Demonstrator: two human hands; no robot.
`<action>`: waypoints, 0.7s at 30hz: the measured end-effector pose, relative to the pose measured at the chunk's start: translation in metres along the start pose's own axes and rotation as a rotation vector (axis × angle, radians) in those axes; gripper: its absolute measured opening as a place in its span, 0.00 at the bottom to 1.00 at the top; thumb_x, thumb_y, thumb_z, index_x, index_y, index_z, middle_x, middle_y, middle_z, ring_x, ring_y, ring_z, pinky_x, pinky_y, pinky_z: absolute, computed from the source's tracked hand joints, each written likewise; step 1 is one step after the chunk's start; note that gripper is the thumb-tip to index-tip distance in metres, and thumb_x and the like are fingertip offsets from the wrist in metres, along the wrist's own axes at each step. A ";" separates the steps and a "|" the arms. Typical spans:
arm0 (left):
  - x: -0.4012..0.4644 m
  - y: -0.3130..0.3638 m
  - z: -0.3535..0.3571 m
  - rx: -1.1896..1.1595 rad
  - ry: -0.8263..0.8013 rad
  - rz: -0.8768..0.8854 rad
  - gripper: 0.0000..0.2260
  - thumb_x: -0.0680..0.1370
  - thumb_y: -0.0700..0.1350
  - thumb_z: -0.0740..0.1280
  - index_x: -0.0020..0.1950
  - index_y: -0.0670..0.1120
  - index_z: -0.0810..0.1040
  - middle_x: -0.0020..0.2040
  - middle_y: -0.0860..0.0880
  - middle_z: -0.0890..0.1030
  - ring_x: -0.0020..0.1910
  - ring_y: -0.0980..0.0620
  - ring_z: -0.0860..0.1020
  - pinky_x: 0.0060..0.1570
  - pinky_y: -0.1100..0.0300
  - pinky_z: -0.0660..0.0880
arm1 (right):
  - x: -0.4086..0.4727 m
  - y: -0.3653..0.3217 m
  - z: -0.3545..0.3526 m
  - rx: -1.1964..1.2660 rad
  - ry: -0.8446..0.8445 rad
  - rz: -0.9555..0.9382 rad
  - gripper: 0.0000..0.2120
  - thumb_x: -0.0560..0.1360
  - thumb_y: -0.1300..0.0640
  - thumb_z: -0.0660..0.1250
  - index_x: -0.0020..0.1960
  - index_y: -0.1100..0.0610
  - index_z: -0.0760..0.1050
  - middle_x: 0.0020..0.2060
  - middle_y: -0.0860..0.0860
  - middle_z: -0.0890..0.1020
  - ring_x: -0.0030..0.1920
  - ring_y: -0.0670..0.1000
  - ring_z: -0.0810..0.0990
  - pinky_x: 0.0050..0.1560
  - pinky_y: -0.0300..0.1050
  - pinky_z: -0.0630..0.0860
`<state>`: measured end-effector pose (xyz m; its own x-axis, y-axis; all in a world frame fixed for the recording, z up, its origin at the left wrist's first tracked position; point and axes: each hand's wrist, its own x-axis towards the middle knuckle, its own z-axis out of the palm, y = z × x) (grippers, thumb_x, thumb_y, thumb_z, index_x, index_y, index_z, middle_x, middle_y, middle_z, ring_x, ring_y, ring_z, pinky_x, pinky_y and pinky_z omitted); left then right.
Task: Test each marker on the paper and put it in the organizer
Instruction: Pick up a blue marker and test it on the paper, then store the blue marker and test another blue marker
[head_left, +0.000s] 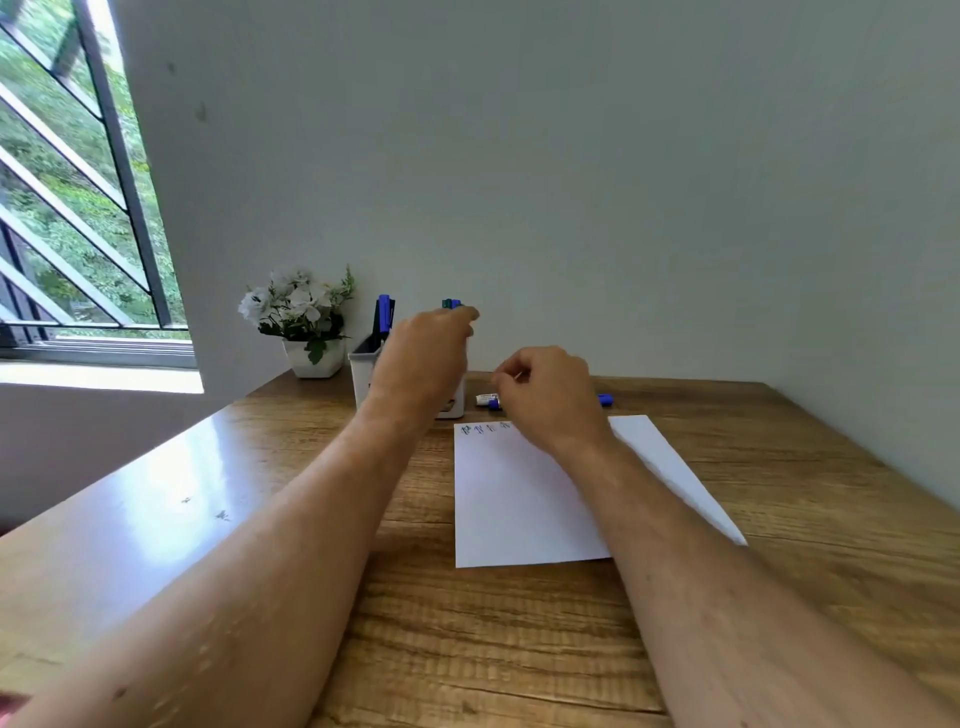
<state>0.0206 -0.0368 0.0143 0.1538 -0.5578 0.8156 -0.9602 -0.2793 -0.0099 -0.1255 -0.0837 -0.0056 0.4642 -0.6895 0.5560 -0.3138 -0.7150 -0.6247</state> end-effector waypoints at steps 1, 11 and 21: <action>-0.002 0.007 0.001 -0.033 -0.030 -0.010 0.17 0.78 0.36 0.64 0.66 0.48 0.77 0.53 0.49 0.85 0.50 0.49 0.83 0.47 0.55 0.78 | 0.002 0.001 -0.007 0.004 0.031 0.001 0.08 0.77 0.59 0.67 0.48 0.56 0.85 0.41 0.49 0.85 0.40 0.44 0.80 0.38 0.33 0.71; -0.003 0.056 0.024 0.205 -0.378 0.165 0.09 0.76 0.37 0.66 0.54 0.46 0.80 0.47 0.45 0.82 0.45 0.44 0.81 0.47 0.49 0.79 | -0.002 0.056 -0.041 -0.246 -0.079 0.031 0.08 0.74 0.59 0.66 0.42 0.50 0.83 0.38 0.47 0.80 0.40 0.48 0.77 0.33 0.33 0.65; -0.003 0.070 0.052 0.338 -0.415 0.260 0.07 0.78 0.39 0.63 0.50 0.44 0.80 0.46 0.44 0.82 0.44 0.41 0.81 0.34 0.54 0.68 | 0.004 0.061 -0.037 -0.128 0.067 0.016 0.08 0.72 0.59 0.67 0.37 0.48 0.81 0.31 0.41 0.79 0.32 0.39 0.77 0.25 0.26 0.65</action>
<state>-0.0347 -0.0956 -0.0186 0.0678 -0.8810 0.4682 -0.8613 -0.2886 -0.4183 -0.1735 -0.1347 -0.0216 0.4038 -0.7039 0.5843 -0.4259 -0.7099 -0.5609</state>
